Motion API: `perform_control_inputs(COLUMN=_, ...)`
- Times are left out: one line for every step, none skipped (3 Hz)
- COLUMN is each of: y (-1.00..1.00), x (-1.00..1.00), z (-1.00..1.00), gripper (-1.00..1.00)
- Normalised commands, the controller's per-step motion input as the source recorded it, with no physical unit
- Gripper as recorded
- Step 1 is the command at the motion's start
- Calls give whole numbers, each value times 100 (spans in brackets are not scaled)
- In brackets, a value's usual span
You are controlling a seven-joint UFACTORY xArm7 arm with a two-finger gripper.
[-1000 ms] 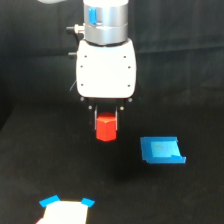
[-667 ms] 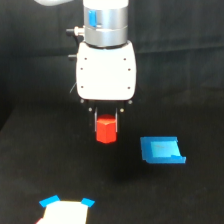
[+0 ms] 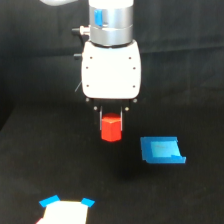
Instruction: Pick up the red object from the table
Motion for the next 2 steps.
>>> perform_control_inputs(y=1, x=33, z=4, gripper=-94)
perform_control_inputs(y=-32, x=15, z=0, gripper=-42)
